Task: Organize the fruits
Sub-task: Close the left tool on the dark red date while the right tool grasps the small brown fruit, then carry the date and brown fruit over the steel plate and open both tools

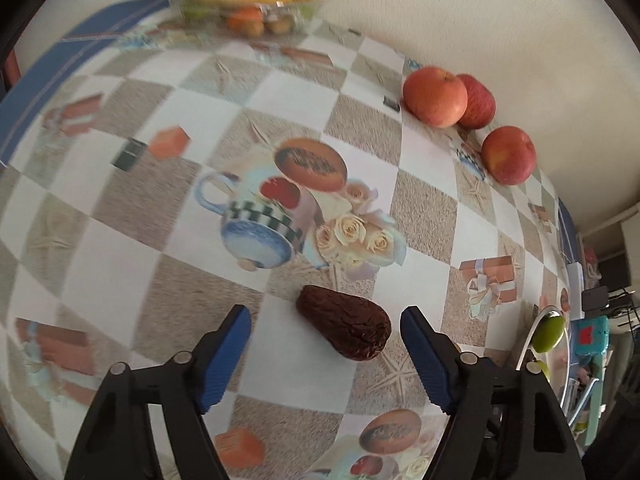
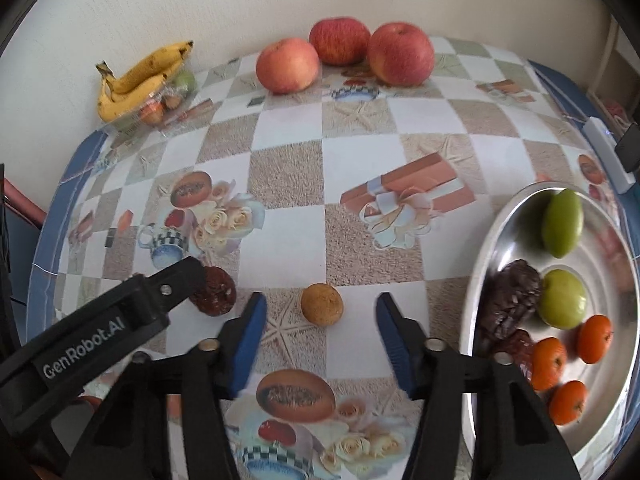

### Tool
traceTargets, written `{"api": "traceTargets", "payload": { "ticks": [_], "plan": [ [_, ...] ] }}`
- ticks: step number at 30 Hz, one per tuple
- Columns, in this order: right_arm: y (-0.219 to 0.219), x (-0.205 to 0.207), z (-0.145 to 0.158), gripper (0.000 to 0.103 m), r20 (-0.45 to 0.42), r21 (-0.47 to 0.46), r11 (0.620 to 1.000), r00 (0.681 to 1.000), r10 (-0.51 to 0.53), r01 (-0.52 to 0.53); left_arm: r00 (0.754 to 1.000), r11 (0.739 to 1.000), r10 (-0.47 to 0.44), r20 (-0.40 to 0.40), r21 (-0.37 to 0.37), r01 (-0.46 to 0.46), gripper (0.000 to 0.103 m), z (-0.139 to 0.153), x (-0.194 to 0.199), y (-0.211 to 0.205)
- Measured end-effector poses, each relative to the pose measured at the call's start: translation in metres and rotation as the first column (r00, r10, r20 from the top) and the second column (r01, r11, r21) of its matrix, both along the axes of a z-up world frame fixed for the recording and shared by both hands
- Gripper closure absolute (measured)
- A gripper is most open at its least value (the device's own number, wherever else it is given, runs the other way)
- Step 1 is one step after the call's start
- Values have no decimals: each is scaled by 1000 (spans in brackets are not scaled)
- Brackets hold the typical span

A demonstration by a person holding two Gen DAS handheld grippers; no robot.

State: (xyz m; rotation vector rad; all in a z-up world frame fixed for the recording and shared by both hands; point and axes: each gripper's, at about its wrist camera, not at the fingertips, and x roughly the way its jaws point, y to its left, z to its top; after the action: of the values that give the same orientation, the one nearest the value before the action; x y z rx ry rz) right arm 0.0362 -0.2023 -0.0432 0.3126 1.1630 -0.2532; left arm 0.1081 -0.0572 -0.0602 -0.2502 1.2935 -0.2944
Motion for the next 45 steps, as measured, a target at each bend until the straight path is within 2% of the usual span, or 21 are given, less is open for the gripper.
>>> {"api": "traceTargets", "payload": {
  "ticks": [2,3,4,5,9,14,18,24,29,33,37,39,41,42,44,45],
  "plan": [
    [-2,4,-9,51,-26,-2,1000,1000,-8,8,1000,1000,-3,-13,-9,3,26,-5,1,-3],
    [-2,5,-12,53,-34,-3,1000,999,-11,11,1000,1000,-4,-6,-4,4,31,-4,1,-4],
    [-3,6,-15,55,-41,-2,1000,999,-14,14,1000,1000,-13,-3,-4,13,41,-4,2,-6],
    [-5,6,-17,60,-43,1,1000,999,-16,16,1000,1000,-19,-7,-17,19,46,-4,3,-6],
    [-10,7,-20,77,-27,34,999,999,-29,30,999,999,-29,-14,-31,29,47,-5,3,-7],
    [-14,0,-15,77,-18,62,997,999,-44,45,999,997,-13,-29,-72,11,47,-1,-2,-4],
    [-25,-10,-1,77,4,83,993,997,-81,80,1000,995,-28,0,-100,28,47,13,-11,-9],
    [-52,-37,27,77,43,97,984,987,-156,151,987,982,-143,76,-113,151,47,40,-37,-50],
    [-89,-68,45,77,56,50,970,969,-242,239,951,951,-285,120,-89,296,47,51,-69,-98],
    [-128,-96,46,77,34,32,940,940,-340,339,903,906,-405,142,-67,417,47,54,-95,-134],
    [-154,-115,45,77,33,58,918,918,-395,393,862,866,-482,157,-64,496,45,55,-111,-155],
    [-160,-120,45,77,36,64,911,911,-410,407,855,861,-493,159,-53,506,45,56,-114,-157],
    [-161,-121,46,76,37,60,908,908,-417,415,859,864,-488,153,-51,500,42,55,-113,-154],
    [-161,-122,46,71,40,59,908,908,-418,415,866,870,-478,149,-55,490,42,54,-111,-151],
    [-158,-121,46,68,39,54,911,911,-410,408,891,893,-435,131,-66,446,41,52,-103,-137],
    [-156,-120,46,68,36,51,915,915,-402,400,903,905,-412,120,-63,421,36,51,-99,-129]
  ]
}}
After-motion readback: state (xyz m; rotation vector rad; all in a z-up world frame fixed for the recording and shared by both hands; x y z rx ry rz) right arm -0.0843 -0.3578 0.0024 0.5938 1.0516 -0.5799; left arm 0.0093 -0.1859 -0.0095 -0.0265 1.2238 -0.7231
